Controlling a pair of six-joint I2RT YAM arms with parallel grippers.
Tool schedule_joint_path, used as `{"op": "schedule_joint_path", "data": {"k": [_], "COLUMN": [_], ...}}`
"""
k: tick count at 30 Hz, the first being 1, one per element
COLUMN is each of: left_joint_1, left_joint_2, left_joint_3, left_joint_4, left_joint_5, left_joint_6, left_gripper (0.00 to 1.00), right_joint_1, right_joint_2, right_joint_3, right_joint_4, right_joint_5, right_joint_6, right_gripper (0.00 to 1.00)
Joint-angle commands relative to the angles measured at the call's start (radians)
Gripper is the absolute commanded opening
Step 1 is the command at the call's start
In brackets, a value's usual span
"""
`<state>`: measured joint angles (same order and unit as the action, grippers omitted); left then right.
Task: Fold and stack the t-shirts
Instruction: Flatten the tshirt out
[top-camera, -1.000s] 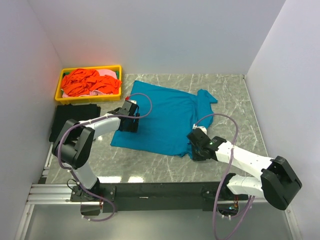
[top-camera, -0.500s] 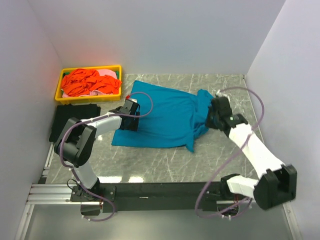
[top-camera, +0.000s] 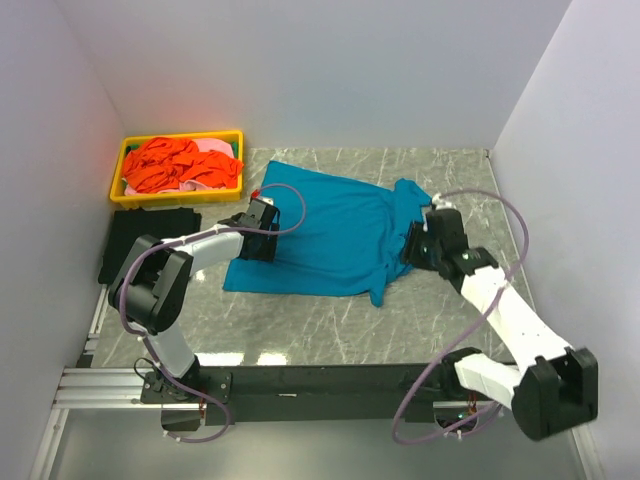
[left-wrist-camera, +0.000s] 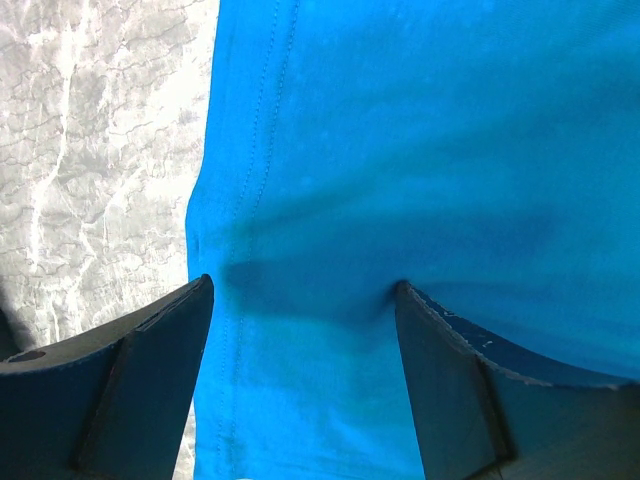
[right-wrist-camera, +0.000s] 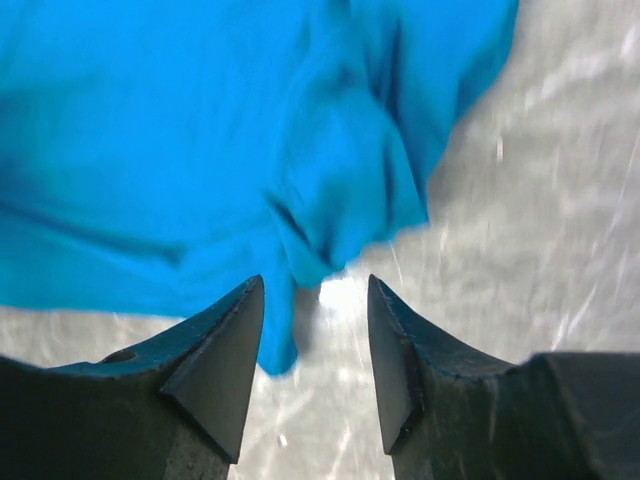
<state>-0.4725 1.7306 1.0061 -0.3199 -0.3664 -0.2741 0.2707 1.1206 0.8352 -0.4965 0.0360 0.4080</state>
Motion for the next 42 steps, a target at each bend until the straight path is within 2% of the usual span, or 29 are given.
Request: {"op": "schedule_joint_path", "data": {"k": [1,4,8,10,11,24,27,32,33,37,42], "left_joint_1": [0.006,0.008,0.006,0.006,0.006,0.008,0.008,0.009,0.009,0.009,0.009], "left_joint_2": [0.007,0.004,0.006,0.004,0.001,0.004,0.009,0.007,0.007,0.004,0.006], "left_joint_3": [0.014,0.012,0.012,0.012,0.012,0.015,0.02,0.017,0.017,0.017,0.017], "left_joint_4": [-0.039,-0.036,-0.041,-0.041,-0.039,-0.047,-0.048,-0.05,-0.05,-0.054,-0.057], "left_joint_5": [-0.019,-0.016,-0.026,-0.032,-0.034,-0.035,-0.031,-0.035,-0.037,-0.04,-0.055], "left_joint_6": [0.019,0.019,0.021,0.023,0.023,0.024,0.023,0.023,0.024,0.026,0.029], "left_gripper": [0.79,0.79,0.79,0.79,0.79,0.79,0.79,0.78,0.79,0.79,0.78], "right_joint_1": [-0.001,-0.007,-0.027,-0.041,-0.051,-0.059,-0.059,-0.059,-0.059,-0.059,-0.059], "right_joint_2": [-0.073,-0.053,-0.039,-0.007,0.008,0.123,0.12,0.045,0.012,-0.082,-0.197], "right_joint_3": [-0.124,-0.188,-0.258,-0.266,-0.26,-0.217,-0.211,-0.162,-0.131,-0.052,0.053], "right_joint_4": [0.056,0.102,0.301,0.349,0.366,0.374,0.34,0.182,0.146,-0.083,-0.279], "right_joint_5": [-0.065,-0.119,-0.151,-0.169,-0.226,-0.314,-0.308,-0.245,-0.231,-0.164,-0.094], "right_joint_6": [0.038,0.028,0.008,-0.008,-0.018,-0.028,-0.034,-0.038,-0.041,-0.052,-0.051], "right_gripper": [0.52,0.51,0.5,0.49,0.49,0.47,0.39,0.03,0.0,0.0,0.0]}}
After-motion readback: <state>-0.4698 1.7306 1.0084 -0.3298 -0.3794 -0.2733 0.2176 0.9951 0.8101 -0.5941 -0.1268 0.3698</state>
